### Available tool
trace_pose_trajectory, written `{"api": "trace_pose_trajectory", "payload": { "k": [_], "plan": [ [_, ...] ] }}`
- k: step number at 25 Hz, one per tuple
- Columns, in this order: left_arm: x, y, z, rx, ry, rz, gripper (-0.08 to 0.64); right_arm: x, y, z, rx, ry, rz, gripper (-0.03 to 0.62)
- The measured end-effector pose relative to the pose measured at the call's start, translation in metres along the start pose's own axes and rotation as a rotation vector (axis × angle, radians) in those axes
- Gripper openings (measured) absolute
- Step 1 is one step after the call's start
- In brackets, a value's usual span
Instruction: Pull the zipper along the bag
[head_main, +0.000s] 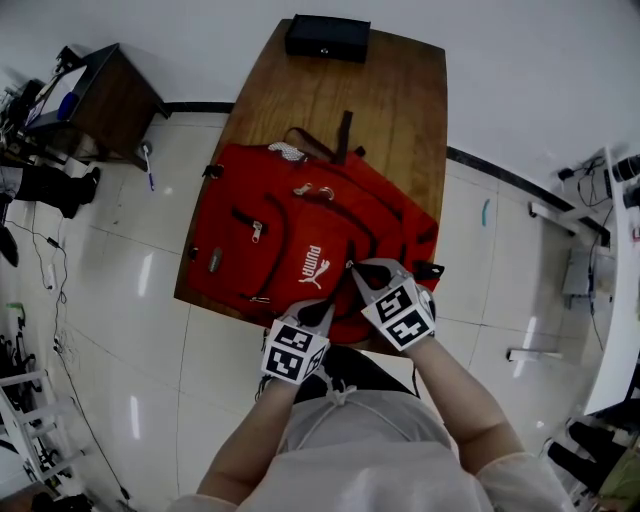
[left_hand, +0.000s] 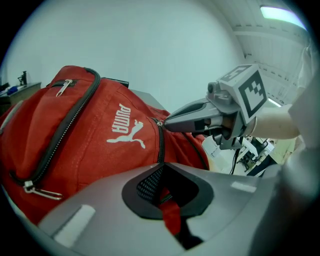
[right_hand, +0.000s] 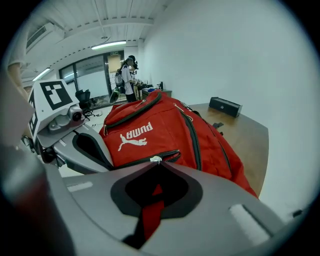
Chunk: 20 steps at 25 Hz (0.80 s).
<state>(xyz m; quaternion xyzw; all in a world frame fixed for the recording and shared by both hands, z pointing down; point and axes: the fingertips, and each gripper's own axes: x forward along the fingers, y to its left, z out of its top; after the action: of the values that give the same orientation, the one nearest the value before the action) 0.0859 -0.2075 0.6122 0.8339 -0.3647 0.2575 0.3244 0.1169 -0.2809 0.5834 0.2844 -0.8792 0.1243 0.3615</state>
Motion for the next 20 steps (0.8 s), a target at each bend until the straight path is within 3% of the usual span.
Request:
{"api": "trace_pose_trajectory", "payload": {
  "k": [8, 20],
  "plan": [
    [0.0, 0.001, 0.002, -0.032, 0.013, -0.024, 0.006, 0.013, -0.029, 0.004, 0.117, -0.029, -0.006, 0.009],
    [0.0, 0.001, 0.002, -0.081, 0.023, -0.062, 0.005, 0.032, -0.045, 0.001, 0.192, -0.004, -0.013, 0.011]
  ]
}}
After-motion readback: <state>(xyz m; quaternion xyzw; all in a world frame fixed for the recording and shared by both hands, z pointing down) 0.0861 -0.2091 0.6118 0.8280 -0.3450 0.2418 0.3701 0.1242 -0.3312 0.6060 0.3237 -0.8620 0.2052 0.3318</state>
